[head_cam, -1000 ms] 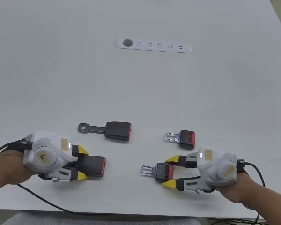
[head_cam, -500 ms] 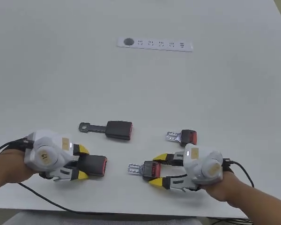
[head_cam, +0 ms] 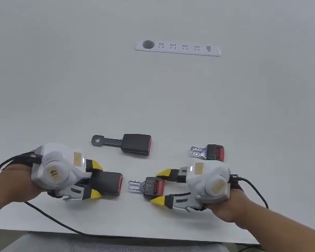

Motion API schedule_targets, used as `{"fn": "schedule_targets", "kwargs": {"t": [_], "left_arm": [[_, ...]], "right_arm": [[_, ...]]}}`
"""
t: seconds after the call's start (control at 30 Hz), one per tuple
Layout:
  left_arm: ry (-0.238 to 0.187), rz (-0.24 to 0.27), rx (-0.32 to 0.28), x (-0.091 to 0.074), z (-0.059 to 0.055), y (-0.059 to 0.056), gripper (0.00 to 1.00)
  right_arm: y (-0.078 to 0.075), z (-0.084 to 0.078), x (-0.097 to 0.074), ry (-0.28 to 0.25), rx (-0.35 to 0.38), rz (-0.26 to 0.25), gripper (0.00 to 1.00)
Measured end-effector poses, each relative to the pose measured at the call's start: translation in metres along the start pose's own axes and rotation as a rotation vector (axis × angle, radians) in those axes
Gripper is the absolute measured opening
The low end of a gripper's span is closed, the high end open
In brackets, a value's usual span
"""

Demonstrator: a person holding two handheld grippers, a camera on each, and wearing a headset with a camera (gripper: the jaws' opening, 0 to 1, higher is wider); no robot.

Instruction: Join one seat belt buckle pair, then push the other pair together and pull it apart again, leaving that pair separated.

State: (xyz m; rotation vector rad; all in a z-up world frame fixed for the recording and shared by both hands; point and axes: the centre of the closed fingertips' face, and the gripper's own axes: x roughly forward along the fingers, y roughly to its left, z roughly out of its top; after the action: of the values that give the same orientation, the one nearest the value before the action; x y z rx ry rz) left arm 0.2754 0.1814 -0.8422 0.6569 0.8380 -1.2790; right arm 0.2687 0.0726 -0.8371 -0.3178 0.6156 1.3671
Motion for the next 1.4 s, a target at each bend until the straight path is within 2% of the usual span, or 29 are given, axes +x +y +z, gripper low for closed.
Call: {"fn": "schedule_targets", "kwargs": {"t": [0.6, 0.97, 1.13, 1.4], "left_arm": [[0.012, 0.0, 0.013, 0.001, 0.001, 0.0, 0.36], [0.029, 0.002, 0.027, 0.002, 0.001, 0.0, 0.35], [0.046, -0.016, 0.065, 0.003, 0.001, -0.001, 0.34], [0.047, -0.028, 0.09, 0.003, 0.002, -0.002, 0.34]], "right_arm": [[0.005, 0.014, 0.023, 0.016, -0.002, -0.003, 0.35], [0.006, 0.013, 0.026, 0.044, -0.006, 0.0, 0.35], [0.006, 0.016, 0.03, 0.063, -0.008, 0.003, 0.34], [0.006, 0.018, 0.032, 0.073, -0.009, 0.007, 0.34]]}}
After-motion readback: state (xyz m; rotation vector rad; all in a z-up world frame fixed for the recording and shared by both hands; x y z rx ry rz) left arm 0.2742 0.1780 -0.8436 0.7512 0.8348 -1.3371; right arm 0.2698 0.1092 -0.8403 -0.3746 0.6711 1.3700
